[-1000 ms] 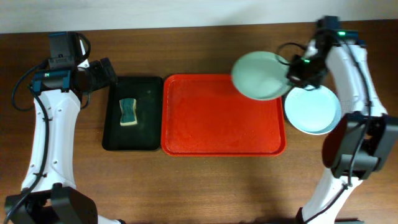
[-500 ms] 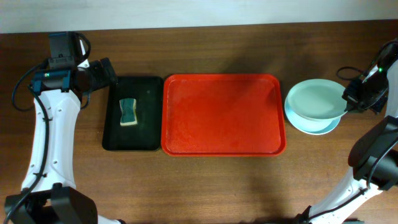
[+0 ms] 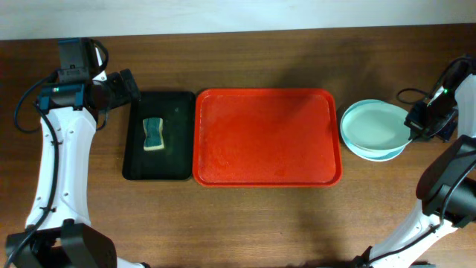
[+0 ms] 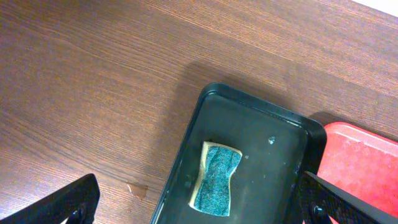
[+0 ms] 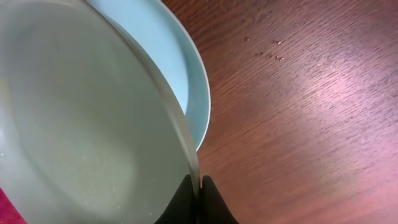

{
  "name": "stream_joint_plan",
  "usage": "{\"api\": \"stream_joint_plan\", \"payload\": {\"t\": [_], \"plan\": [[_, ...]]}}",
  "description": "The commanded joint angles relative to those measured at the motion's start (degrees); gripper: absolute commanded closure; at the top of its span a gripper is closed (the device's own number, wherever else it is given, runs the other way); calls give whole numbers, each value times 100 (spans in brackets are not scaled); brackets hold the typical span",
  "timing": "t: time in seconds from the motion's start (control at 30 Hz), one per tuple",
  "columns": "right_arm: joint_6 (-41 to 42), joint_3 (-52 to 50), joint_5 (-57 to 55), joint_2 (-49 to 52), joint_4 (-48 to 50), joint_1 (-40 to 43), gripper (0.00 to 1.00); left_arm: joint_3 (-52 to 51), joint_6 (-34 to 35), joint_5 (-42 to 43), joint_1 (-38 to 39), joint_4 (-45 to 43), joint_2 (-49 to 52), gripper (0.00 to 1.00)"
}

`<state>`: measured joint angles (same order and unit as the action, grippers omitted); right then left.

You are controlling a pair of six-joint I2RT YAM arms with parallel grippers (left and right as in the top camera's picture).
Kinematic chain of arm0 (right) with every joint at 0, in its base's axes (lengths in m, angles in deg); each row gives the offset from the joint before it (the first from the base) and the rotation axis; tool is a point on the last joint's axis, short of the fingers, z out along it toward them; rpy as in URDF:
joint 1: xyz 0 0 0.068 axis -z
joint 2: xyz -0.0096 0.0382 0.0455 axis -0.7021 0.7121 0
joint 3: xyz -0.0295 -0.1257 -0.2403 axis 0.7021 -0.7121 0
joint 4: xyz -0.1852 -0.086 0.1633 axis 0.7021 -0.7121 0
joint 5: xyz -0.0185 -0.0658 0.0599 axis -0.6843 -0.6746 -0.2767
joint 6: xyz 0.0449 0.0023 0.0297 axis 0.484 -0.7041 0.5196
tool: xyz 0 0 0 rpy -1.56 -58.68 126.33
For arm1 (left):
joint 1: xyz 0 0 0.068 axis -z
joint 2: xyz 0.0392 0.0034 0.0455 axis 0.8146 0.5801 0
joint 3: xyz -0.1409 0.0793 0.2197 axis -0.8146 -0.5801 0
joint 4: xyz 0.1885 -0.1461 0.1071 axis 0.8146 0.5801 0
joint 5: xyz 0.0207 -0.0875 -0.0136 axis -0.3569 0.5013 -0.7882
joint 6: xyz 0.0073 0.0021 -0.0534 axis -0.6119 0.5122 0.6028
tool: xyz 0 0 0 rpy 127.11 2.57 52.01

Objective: Clean dirty plates on tray and stack at the side
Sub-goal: 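Release the plate and raise the right gripper off the stack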

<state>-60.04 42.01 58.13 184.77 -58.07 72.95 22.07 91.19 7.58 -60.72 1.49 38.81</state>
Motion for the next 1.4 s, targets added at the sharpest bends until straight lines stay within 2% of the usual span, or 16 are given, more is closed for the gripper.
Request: {"api": "stream_joint_plan", "payload": {"t": [0.0, 0.07, 0.13, 0.23, 0.3, 0.4, 0.47, 0.7, 0.93, 0.97, 1.0, 1.03, 1.2, 1.37], "plan": [[0, -96, -74, -76, 42, -22, 96, -7, 96, 17, 0, 4, 28, 1], [0, -96, -74, -76, 59, -22, 95, -7, 96, 17, 0, 4, 28, 1], [0, -96, -74, -76, 59, -22, 80, -7, 96, 17, 0, 4, 28, 1], [-2, -96, -74, -76, 57, -22, 64, -7, 96, 17, 0, 4, 28, 0], [-2, -96, -74, -76, 57, -22, 50, -7, 96, 17, 0, 4, 28, 1], [-2, -96, -74, -76, 17, -22, 33, -7, 96, 17, 0, 4, 28, 1], [-13, -96, -72, -76, -33, -22, 26, -7, 96, 17, 0, 4, 28, 1], [-656, -96, 358, -76, -485, -271, 16, -7, 96, 17, 0, 2, 28, 1], [-1036, -96, 356, -76, -684, -1591, 18, -7, 96, 17, 0, 4, 28, 1], [-1034, -96, 356, -76, -671, -1784, 15, -7, 96, 17, 0, 4, 28, 1], [-1032, -96, 356, -76, -671, -1926, 2, -7, 96, 17, 0, 4, 28, 1], [-1032, -96, 356, -76, -673, -2094, 1, -7, 96, 17, 0, 4, 28, 1], [-1032, -96, 358, -76, -671, -2712, 1, -7, 96, 17, 0, 4, 28, 1], [-1032, -96, 358, -76, -671, -2959, 1, -7, 96, 17, 0, 4, 28, 1]]}}
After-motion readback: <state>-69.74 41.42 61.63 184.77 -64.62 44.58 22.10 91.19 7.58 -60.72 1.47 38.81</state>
